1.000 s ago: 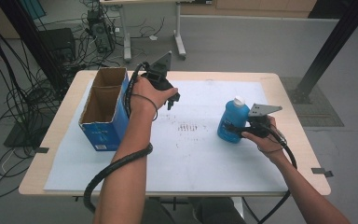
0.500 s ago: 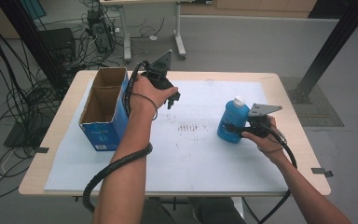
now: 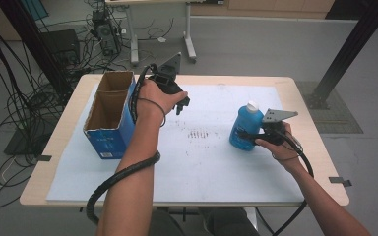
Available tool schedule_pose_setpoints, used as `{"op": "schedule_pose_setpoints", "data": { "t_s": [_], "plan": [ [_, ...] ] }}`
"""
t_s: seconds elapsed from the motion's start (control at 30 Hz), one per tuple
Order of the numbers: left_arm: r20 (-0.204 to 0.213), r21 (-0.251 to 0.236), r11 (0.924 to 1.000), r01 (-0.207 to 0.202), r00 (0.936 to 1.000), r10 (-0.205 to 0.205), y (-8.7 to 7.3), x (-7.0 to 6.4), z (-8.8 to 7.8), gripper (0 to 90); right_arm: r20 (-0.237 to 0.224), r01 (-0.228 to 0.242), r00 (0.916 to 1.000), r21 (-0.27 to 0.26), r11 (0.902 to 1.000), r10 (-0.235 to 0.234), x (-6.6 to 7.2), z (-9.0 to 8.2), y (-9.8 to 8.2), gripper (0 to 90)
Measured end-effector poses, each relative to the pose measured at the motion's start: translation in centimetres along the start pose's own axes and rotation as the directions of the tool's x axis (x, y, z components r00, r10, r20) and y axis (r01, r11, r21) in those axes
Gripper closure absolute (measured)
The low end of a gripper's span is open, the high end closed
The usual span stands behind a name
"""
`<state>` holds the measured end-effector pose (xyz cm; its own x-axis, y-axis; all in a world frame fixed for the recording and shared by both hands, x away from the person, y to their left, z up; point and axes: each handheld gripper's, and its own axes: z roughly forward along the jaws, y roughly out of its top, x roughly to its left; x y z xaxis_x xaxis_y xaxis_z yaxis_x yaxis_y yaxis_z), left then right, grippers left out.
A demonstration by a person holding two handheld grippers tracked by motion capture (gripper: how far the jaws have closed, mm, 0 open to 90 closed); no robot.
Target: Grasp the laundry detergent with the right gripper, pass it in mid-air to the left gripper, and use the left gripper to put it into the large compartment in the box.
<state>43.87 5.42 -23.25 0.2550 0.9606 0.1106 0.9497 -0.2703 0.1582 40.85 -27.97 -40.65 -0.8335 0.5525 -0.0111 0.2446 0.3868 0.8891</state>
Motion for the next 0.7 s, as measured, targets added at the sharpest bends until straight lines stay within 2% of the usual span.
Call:
{"op": "schedule_pose_setpoints", "data": {
  "t_s": [0.7],
  "plan": [
    [-0.005, 0.000, 1.0000, -0.002, 1.0000, 0.002, -0.11, -0.02, -0.08, 6.5, 0.000, 0.001, 1.0000, 0.000, 1.0000, -0.001, -0.01, 0.00, -0.01, 45.2]
  ]
}}
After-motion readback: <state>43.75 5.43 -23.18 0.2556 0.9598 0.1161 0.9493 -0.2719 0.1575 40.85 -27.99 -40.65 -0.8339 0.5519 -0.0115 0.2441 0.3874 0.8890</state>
